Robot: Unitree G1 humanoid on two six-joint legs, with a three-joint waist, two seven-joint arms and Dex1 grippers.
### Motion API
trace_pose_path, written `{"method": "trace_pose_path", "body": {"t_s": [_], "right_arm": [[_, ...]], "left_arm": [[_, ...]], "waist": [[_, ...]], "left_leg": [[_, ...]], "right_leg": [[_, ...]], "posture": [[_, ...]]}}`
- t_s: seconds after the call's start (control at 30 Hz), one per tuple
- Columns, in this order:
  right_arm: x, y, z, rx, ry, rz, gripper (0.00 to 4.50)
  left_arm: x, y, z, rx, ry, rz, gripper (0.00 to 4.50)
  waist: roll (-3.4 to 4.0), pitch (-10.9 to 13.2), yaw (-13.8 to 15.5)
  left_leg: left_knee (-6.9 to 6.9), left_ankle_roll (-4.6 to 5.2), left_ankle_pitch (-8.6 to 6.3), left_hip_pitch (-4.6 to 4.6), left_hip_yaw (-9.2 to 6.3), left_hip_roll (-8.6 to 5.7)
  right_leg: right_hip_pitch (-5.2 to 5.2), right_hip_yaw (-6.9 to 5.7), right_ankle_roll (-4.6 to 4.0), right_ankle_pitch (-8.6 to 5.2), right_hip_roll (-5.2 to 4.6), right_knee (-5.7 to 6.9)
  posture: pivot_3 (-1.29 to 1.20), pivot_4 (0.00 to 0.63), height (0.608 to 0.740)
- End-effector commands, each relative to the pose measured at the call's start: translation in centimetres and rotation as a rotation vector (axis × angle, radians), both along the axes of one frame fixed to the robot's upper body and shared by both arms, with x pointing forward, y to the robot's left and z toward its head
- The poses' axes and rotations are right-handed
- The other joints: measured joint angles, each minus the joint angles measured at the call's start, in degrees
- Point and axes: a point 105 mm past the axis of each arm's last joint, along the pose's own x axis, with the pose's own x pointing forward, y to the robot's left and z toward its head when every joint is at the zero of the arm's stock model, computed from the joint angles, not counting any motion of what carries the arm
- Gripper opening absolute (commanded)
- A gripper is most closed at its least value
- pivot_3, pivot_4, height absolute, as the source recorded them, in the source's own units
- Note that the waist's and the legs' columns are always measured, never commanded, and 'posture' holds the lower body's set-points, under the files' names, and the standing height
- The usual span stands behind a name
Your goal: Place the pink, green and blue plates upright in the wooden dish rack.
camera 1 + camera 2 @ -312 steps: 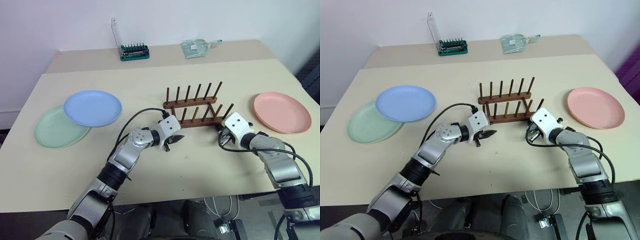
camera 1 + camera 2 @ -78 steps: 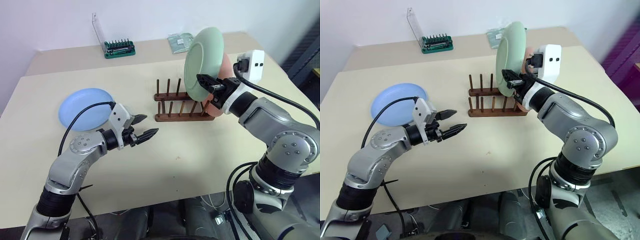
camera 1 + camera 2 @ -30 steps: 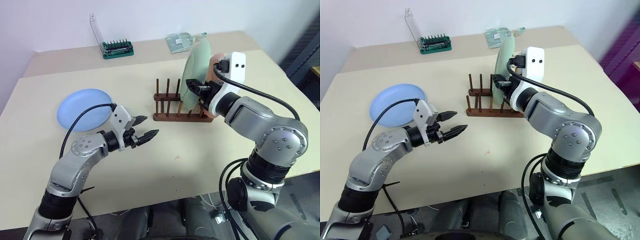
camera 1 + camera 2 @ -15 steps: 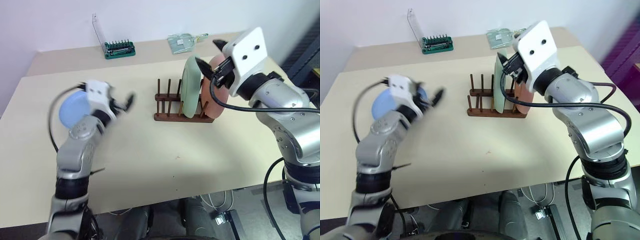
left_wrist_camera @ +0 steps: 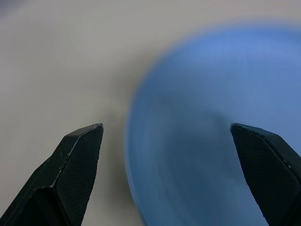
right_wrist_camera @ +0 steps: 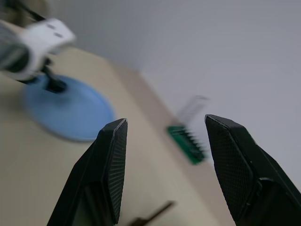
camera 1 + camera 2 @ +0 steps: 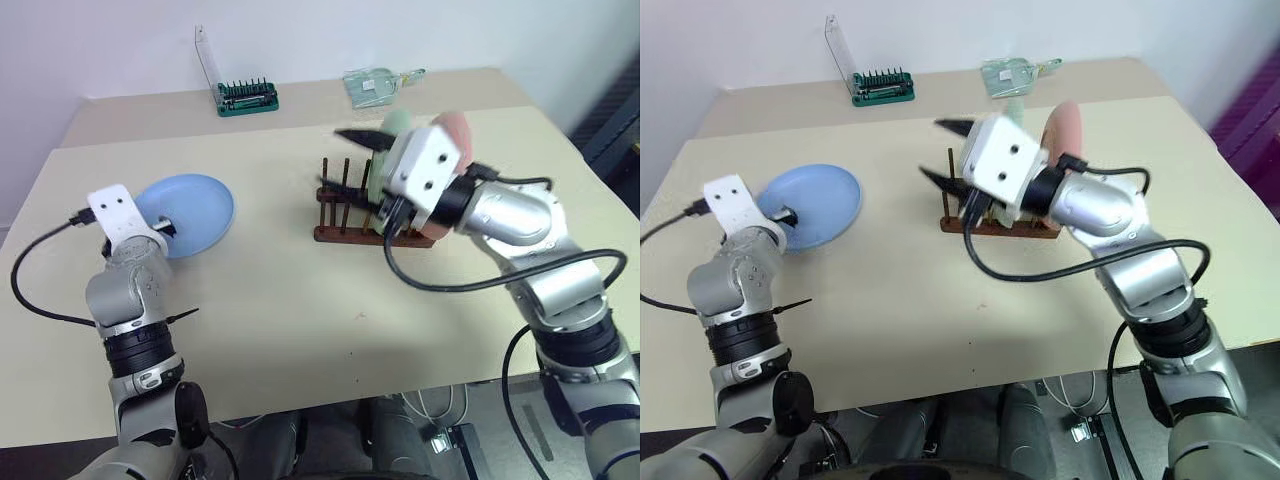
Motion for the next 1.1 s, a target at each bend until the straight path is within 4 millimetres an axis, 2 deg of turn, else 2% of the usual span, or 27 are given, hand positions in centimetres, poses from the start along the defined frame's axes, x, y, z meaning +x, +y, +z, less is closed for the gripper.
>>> {"method": "trace_pose_path", "body": {"t_s": [0.03, 0.13, 0.27, 0.3, 0.33, 0.4, 0.47, 0.57, 0.63, 0.77, 0.87, 1.03, 1.1], "right_arm": [[-1.4, 1.1, -0.6, -0.015, -0.013, 0.065, 2.65], [-1.0, 1.1, -1.7, -0.030, 0.004, 0.045, 2.65], [-0.3, 0.9, -2.5, -0.059, 0.007, 0.014, 2.65], [-0.2, 0.9, -2.6, -0.063, 0.004, 0.008, 2.65], [0.1, 0.8, -2.7, -0.080, -0.008, -0.007, 2.65], [0.7, 0.8, -2.9, -0.110, -0.010, -0.016, 2.65], [1.1, 1.0, -2.9, -0.128, -0.026, -0.022, 3.18], [1.8, 1.9, -3.0, -0.195, -0.108, -0.021, 4.41], [2.5, 2.6, -3.2, -0.246, -0.182, -0.026, 4.46], [3.7, 3.5, -2.9, -0.292, -0.302, -0.051, 4.46], [4.5, 4.4, -3.4, -0.339, -0.372, -0.055, 4.46], [6.0, 4.6, -3.6, -0.397, -0.491, -0.107, 4.46], [6.4, 4.6, -3.7, -0.409, -0.509, -0.115, 4.46]], "left_arm": [[-0.7, 0.5, -0.6, -0.099, 0.011, 0.058, 3.93], [-0.6, 0.4, -0.4, -0.144, -0.013, 0.066, 2.71], [-0.2, 0.4, 0.3, -0.127, -0.032, 0.051, 0.55], [-0.1, 0.2, 0.4, -0.128, -0.038, 0.039, 0.22], [0.6, -0.3, 1.4, -0.109, -0.087, -0.006, 0.02], [2.1, -2.2, 5.4, -0.025, -0.268, -0.144, 0.02], [2.4, -3.4, 9.3, 0.054, -0.446, -0.202, 0.00], [2.0, -5.3, 13.1, 0.088, -0.644, -0.277, 0.00], [1.6, -7.0, 14.8, 0.090, -0.732, -0.353, 0.00], [1.1, -9.4, 15.9, 0.110, -0.778, -0.474, 0.00], [0.4, -11.6, 16.8, 0.061, -0.816, -0.579, 0.00], [-0.2, -13.2, 17.1, -0.033, -0.837, -0.647, 0.00], [-0.4, -13.2, 17.1, -0.070, -0.842, -0.640, 0.00]], "waist": [[-0.01, 0.0, 0.0], [-0.01, 0.0, 0.0], [-0.01, 0.0, 0.1], [-0.05, 0.0, 0.1], [-0.06, -0.1, 0.1], [-0.10, -0.1, 0.2], [-0.10, -0.1, 0.1], [-0.10, -0.1, -0.1], [-0.10, -0.1, -0.4], [-0.10, -0.1, -1.3], [-0.10, -0.1, -1.5], [-0.10, -0.1, -1.5], [-0.10, -0.1, -1.5]], "left_leg": [[0.00, 0.00, 0.00, 0.01, 0.00, 0.00], [0.00, -0.04, 0.02, 0.06, 0.00, 0.01], [0.00, -0.08, 0.04, 0.09, 0.00, 0.00], [0.00, -0.09, 0.05, 0.09, -0.01, 0.00], [0.00, -0.10, 0.05, 0.11, -0.01, 0.00], [0.00, -0.10, 0.05, 0.14, -0.01, -0.01], [0.01, -0.10, 0.06, 0.12, -0.05, -0.01], [0.02, -0.10, 0.06, 0.10, -0.03, 0.00], [-0.03, -0.10, 0.05, 0.09, -0.02, 0.02], [-0.06, -0.10, 0.05, 0.09, 0.01, 0.02], [-0.06, -0.10, 0.06, 0.09, 0.01, 0.02], [-0.06, -0.10, 0.06, 0.09, 0.01, 0.02], [-0.05, -0.11, 0.06, 0.09, 0.01, 0.02]], "right_leg": [[0.00, 0.00, 0.00, 0.00, 0.00, 0.00], [0.02, 0.00, 0.00, 0.00, 0.01, 0.03], [0.03, 0.01, -0.02, 0.01, 0.01, 0.08], [0.05, 0.00, -0.03, 0.02, 0.01, 0.08], [0.07, 0.00, -0.03, 0.02, 0.00, 0.07], [0.09, 0.00, -0.03, 0.02, 0.00, 0.07], [0.12, -0.04, -0.04, 0.02, 0.00, 0.06], [0.07, -0.03, -0.06, 0.04, 0.00, 0.03], [0.03, -0.03, -0.06, 0.04, 0.01, 0.02], [0.02, -0.02, -0.06, 0.04, 0.01, 0.01], [0.02, -0.02, -0.06, 0.04, 0.01, 0.02], [0.01, -0.01, -0.06, 0.04, 0.02, 0.02], [0.01, -0.01, -0.06, 0.04, 0.02, 0.02]], "posture": [[0.00, 0.150, 0.738], [0.00, 0.150, 0.738], [0.00, 0.150, 0.738], [0.00, 0.150, 0.738], [0.00, 0.150, 0.738], [0.00, 0.150, 0.738], [0.00, 0.150, 0.738], [0.00, 0.150, 0.738], [0.00, 0.150, 0.738], [0.00, 0.150, 0.738], [0.00, 0.150, 0.738], [0.00, 0.150, 0.738], [0.00, 0.150, 0.738]]}}
